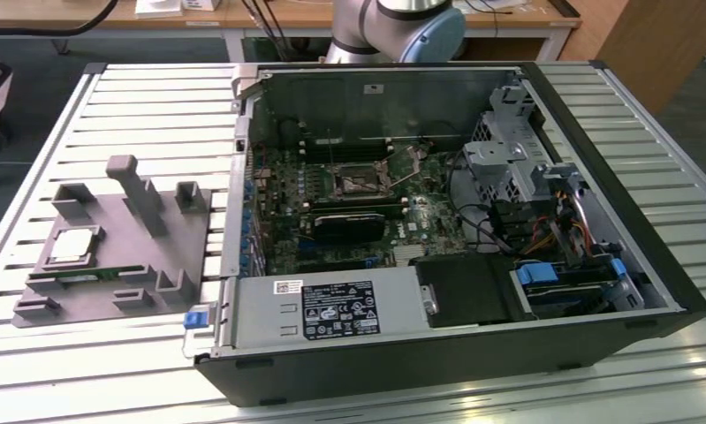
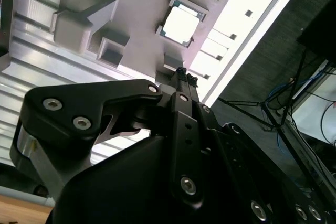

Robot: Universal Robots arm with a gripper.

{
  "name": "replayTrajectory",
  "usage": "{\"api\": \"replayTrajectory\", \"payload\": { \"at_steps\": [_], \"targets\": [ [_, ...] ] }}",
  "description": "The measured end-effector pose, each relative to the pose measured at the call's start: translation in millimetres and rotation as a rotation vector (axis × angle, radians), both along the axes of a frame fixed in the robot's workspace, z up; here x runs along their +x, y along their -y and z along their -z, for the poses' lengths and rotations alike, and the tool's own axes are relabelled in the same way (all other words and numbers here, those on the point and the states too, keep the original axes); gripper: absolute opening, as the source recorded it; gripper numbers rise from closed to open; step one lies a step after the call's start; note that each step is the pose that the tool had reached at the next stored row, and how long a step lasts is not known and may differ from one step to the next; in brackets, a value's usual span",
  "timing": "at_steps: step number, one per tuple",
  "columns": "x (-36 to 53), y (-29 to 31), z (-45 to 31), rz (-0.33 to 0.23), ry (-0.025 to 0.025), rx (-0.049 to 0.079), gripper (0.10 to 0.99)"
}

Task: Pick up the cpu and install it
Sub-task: 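Pick up the cpu and move it towards the insertion slot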

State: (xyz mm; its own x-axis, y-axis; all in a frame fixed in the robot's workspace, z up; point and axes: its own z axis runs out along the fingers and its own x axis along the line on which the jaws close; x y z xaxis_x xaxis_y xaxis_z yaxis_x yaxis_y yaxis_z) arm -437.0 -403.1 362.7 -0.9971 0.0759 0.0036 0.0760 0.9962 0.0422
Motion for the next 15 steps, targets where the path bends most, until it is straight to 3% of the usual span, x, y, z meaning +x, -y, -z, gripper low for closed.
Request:
{"api": "replayTrajectory", "payload": {
  "at_steps": [15],
  "targets": [
    [-0.1,0.3,5.1,0.0,0.0006,0.0,0.106]
  ]
}}
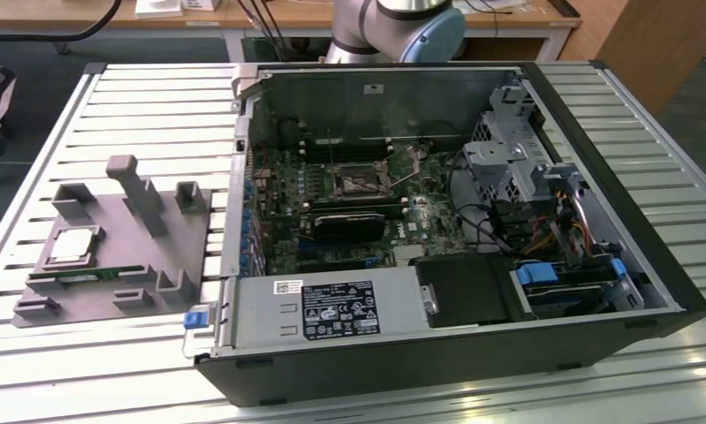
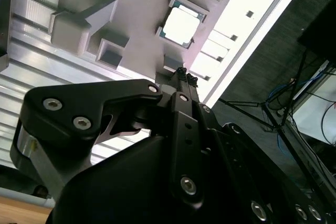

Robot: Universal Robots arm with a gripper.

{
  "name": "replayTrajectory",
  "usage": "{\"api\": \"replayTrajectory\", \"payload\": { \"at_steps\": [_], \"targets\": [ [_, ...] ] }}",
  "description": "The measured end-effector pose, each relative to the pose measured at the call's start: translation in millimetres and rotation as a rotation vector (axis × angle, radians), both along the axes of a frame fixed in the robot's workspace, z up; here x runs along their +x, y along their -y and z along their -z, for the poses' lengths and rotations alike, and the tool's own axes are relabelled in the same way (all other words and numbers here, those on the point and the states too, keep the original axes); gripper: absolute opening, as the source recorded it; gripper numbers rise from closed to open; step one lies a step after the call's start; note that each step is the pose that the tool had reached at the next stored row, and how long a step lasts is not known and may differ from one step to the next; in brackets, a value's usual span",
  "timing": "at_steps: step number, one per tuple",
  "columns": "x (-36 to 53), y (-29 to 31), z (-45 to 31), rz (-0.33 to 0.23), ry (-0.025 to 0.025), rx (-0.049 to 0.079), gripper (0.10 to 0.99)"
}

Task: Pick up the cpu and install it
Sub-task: 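Pick up the cpu and move it towards the insertion slot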

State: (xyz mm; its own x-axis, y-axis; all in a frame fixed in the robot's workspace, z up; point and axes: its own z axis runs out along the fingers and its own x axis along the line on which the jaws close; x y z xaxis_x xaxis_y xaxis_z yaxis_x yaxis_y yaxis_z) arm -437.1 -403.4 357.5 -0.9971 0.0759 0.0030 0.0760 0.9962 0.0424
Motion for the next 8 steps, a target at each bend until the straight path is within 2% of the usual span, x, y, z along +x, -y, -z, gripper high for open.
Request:
{"api": "replayTrajectory", "payload": {
  "at_steps": [8],
  "targets": [
    [0.0,0.4,7.0,0.0,-0.0002,0.0,0.106]
  ]
}}
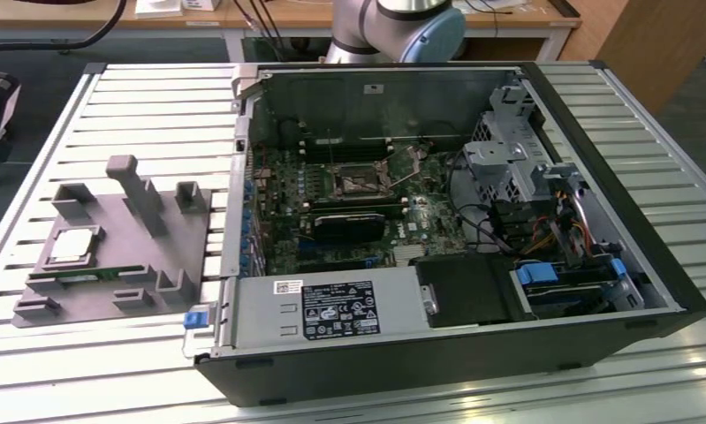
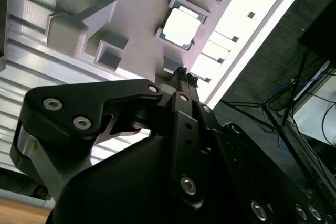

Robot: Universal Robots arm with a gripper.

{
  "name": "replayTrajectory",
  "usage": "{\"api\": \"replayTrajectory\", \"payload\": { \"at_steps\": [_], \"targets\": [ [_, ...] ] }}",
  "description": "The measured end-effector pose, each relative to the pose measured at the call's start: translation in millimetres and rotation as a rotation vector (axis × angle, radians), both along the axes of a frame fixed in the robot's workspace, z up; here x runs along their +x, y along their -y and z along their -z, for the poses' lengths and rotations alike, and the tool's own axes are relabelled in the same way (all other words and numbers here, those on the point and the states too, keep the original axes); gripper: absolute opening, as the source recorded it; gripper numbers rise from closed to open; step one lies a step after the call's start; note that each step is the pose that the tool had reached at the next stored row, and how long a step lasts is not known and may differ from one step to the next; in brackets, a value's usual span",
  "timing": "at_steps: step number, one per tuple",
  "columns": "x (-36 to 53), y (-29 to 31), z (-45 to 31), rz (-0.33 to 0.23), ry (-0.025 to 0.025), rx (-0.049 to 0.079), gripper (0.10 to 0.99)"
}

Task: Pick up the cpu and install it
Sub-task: 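Pick up the cpu and move it towards the insertion slot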

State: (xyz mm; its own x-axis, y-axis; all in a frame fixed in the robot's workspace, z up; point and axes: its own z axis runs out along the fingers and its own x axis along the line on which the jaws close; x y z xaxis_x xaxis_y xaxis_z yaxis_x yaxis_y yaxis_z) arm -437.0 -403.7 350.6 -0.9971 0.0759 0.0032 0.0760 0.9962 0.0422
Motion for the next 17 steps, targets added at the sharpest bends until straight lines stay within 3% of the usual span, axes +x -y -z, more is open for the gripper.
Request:
{"api": "replayTrajectory", "payload": {
  "at_steps": [6,11,12,17],
  "targets": [
    [-0.1,2.2,5.7,0.0,0.0,0.001,0.114],
    [0.0,3.8,9.5,0.0,0.0,0.001,0.349],
    [0.0,4.2,10.5,0.0,-0.0001,0.004,0.349],
    [0.0,6.1,15.2,0.0,-0.0001,0.02,0.58]
  ]
}}
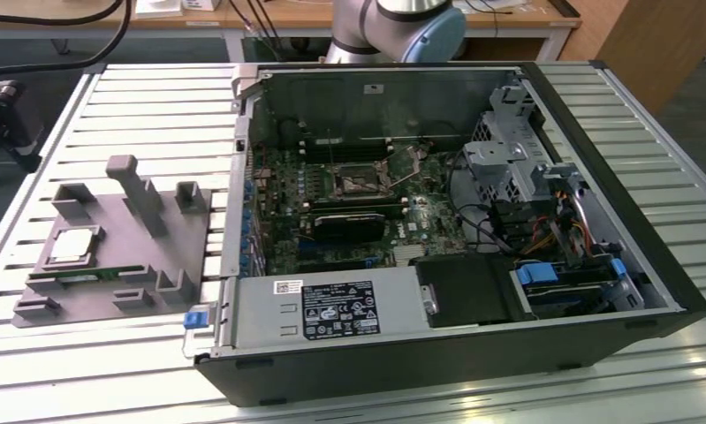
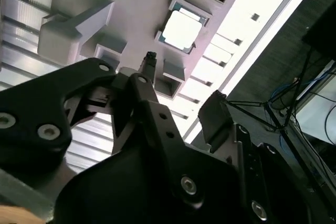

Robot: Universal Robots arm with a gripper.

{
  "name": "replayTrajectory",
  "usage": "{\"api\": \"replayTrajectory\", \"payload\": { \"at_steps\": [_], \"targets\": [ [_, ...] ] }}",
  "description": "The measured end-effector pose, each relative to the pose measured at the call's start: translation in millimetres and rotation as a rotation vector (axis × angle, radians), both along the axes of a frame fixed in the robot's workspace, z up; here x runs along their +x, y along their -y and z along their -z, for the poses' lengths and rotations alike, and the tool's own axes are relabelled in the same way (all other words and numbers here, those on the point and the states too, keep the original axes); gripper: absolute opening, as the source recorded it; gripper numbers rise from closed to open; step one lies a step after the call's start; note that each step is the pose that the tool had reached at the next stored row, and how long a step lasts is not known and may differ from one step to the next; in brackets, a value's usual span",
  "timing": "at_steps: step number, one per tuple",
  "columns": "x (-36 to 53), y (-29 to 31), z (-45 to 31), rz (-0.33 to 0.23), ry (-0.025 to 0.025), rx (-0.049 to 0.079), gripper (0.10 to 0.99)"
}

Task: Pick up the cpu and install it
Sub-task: 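Pick up the cpu and move it towards the insertion slot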

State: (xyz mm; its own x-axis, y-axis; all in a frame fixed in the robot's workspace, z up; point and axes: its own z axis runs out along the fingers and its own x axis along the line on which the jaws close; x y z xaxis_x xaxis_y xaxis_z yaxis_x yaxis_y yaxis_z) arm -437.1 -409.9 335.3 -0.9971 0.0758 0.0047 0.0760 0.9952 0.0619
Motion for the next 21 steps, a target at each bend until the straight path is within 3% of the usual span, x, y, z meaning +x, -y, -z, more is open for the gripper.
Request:
{"api": "replayTrajectory", "payload": {
  "at_steps": [1,3,6,7,13,17,21],
  "targets": [
    [0.0,0.5,1.0,0.0,0.0002,0.002,0.58],
    [0.0,1.3,2.9,0.0,0.0002,0.003,0.698],
    [0.0,2.4,5.2,0.0,0.0,0.003,0.757],
    [0.0,2.8,6.2,0.0,0.0001,0.003,0.82],
    [-0.1,7.4,16.7,-0.01,-0.0005,0.003,0.82],
    [-0.1,7.5,24.0,-0.063,-0.001,0.003,0.82],
    [-0.1,7.5,31.2,-0.063,-0.0011,0.003,0.82]
  ]
}}
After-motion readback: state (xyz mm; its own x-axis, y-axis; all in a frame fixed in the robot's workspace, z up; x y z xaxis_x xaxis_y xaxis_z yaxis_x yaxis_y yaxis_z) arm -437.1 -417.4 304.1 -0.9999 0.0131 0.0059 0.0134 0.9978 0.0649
